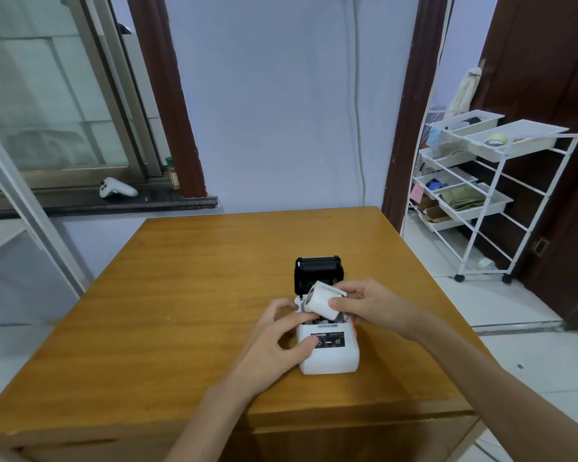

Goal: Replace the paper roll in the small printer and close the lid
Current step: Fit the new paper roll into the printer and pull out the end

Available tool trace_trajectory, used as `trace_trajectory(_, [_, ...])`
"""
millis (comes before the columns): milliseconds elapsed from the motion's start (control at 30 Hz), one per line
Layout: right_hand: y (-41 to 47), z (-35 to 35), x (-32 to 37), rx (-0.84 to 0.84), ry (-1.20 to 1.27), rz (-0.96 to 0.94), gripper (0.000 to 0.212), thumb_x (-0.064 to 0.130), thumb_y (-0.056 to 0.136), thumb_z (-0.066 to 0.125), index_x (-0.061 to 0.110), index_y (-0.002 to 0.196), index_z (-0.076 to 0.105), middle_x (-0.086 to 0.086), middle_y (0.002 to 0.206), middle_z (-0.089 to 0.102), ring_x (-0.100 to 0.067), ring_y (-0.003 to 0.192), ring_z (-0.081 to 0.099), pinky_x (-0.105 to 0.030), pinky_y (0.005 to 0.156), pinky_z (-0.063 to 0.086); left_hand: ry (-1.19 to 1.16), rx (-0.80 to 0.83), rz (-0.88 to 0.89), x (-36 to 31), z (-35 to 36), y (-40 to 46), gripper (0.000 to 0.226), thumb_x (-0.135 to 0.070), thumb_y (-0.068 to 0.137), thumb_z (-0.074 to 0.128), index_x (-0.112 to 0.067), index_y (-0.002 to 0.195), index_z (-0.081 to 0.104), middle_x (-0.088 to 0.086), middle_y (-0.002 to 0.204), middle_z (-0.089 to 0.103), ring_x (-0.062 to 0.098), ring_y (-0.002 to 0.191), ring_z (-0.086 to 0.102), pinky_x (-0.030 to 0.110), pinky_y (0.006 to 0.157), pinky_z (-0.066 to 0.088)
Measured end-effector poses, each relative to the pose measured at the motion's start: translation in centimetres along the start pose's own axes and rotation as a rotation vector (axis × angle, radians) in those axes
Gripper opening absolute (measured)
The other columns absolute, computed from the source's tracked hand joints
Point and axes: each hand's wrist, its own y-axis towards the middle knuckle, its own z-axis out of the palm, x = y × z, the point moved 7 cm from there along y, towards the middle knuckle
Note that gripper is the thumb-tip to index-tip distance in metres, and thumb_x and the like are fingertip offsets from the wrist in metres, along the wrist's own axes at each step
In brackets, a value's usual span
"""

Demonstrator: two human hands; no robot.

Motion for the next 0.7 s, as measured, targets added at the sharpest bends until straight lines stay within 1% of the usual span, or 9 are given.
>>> trace_trajectory(67, [-0.2,0.0,-0.2,-0.009,0.04,-0.001,0.018,0.024,0.095,0.058,0.016,0.102,0.072,-0.008,0.084,0.067,-0.02,0.073,0.055,-0.025,0.063,0.044,0.005,0.003,-0.013,0.1,0.0,0.0,0.04,-0.045,0.088,0.065,-0.043,0.127,0.061,-0.028,0.131,0.036,-0.01,0.125,0.04,0.012,0.095,0.034])
trace_trajectory(133, [-0.3,0.1,0.0,-0.025,0.067,-0.005,0.019,0.023,0.096,0.056,0.022,0.085,0.071,0.001,0.073,0.067,-0.016,0.066,0.055,-0.025,0.061,0.042,0.002,0.007,-0.022,0.1,0.0,0.1,0.039,-0.047,0.088,0.064,-0.042,0.127,0.061,-0.028,0.131,0.036,-0.011,0.124,0.039,0.014,0.096,0.035])
trace_trajectory(200, [-0.2,0.2,0.2,-0.037,0.07,-0.003,0.023,0.021,0.098,0.053,0.023,0.08,0.068,0.01,0.062,0.065,-0.012,0.06,0.053,-0.023,0.057,0.041,0.002,0.011,-0.028,0.1,0.0,0.1,0.038,-0.048,0.087,0.064,-0.044,0.126,0.061,-0.029,0.131,0.035,-0.012,0.124,0.039,0.016,0.098,0.035])
trace_trajectory(267, [-0.1,0.2,0.1,-0.051,0.07,0.007,0.016,0.023,0.099,0.052,0.023,0.097,0.068,0.013,0.061,0.064,-0.007,0.058,0.054,-0.022,0.056,0.042,0.006,0.013,-0.03,0.1,0.1,0.1,0.043,-0.05,0.086,0.063,-0.043,0.128,0.06,-0.029,0.13,0.035,-0.009,0.125,0.039,0.019,0.101,0.036])
trace_trajectory(333, [-0.1,0.1,0.0,-0.066,0.076,0.013,0.023,0.022,0.099,0.05,0.029,0.118,0.061,0.017,0.064,0.064,-0.002,0.058,0.053,-0.021,0.057,0.042,0.01,0.013,-0.03,0.2,0.1,0.1,0.045,-0.05,0.087,0.063,-0.043,0.131,0.059,-0.028,0.13,0.035,-0.008,0.125,0.04,0.021,0.103,0.037])
trace_trajectory(367, [-0.2,0.1,0.2,-0.069,0.064,0.008,0.026,0.022,0.1,0.049,0.033,0.121,0.059,0.019,0.067,0.064,-0.001,0.058,0.054,-0.022,0.058,0.042,0.011,0.012,-0.03,0.2,0.1,0.1,0.044,-0.049,0.087,0.064,-0.043,0.131,0.059,-0.028,0.13,0.035,-0.007,0.125,0.04,0.022,0.104,0.037])
trace_trajectory(400, [-0.2,0.1,0.3,-0.068,0.052,0.002,0.027,0.021,0.1,0.048,0.035,0.12,0.059,0.019,0.071,0.064,-0.002,0.061,0.054,-0.023,0.06,0.043,0.013,0.01,-0.031,0.2,0.1,0.1,0.044,-0.048,0.087,0.064,-0.043,0.13,0.059,-0.028,0.13,0.035,-0.008,0.125,0.04,0.022,0.104,0.037])
trace_trajectory(500, [-0.4,0.4,0.8,-0.054,0.036,0.007,0.029,0.021,0.101,0.047,0.037,0.119,0.061,0.009,0.085,0.064,-0.01,0.074,0.056,-0.031,0.069,0.045,0.019,0.008,-0.031,0.2,0.1,0.1,0.043,-0.047,0.088,0.064,-0.043,0.13,0.06,-0.027,0.131,0.035,-0.009,0.124,0.04,0.022,0.103,0.039])
trace_trajectory(700, [-0.8,0.7,1.0,-0.018,0.061,-0.044,0.031,0.024,0.094,0.061,0.028,0.125,0.064,-0.002,0.104,0.074,-0.021,0.084,0.067,-0.038,0.077,0.052,0.036,0.003,-0.021,0.0,0.0,0.1,0.037,-0.049,0.088,0.062,-0.044,0.125,0.063,-0.029,0.129,0.035,-0.01,0.123,0.041,0.013,0.095,0.035])
